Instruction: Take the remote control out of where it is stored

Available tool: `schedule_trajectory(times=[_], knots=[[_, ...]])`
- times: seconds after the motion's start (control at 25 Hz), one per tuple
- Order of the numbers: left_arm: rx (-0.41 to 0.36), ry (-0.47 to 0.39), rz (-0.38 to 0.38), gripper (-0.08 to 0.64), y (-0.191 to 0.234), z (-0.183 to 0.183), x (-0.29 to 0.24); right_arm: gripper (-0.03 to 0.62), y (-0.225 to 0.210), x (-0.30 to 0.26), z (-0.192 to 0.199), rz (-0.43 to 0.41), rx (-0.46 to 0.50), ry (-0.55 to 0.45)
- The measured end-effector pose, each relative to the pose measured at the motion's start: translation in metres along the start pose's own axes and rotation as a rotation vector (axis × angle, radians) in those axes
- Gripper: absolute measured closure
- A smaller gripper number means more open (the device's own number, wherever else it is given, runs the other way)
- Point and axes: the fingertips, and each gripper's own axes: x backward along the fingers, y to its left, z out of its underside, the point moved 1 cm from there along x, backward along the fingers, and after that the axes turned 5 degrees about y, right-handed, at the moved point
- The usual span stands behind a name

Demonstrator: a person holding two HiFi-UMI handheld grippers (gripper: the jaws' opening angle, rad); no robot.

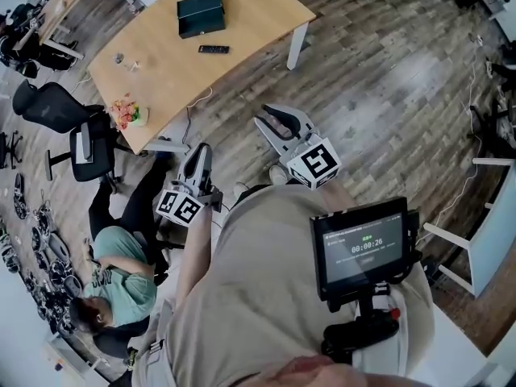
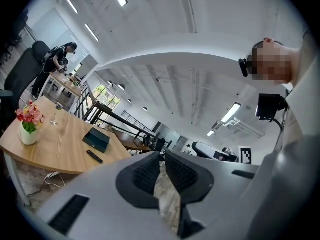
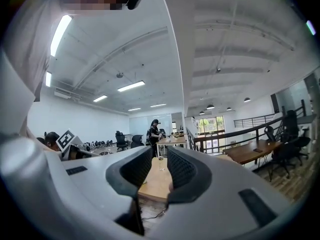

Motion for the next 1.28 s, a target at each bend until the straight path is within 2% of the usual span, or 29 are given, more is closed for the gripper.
schedule_trajectory(times=[0.12,0.44,1.0,1.28], knots=[[-0.003,0.012,-0.017,0.528,-0.004,0.011,-0.006,0.491,-0.003,0.006,0.003,-0.022,0.008,-0.005],[-0.008,0.026,-0.047,0.528,-0.045,0.02,-0.054,0.491,-0.051,0.033,0.004,-0.052,-0.024,0.008],[0.007,0.074,-0.016,0.528,-0.061,0.041,-0.088,0.491,-0.072,0.055,0.018,-0.049,-0.043,0.044],[0.002,0.084,-0.008,0.527,-0.065,0.045,-0.088,0.515,-0.066,0.059,0.024,-0.056,-0.004,0.066]])
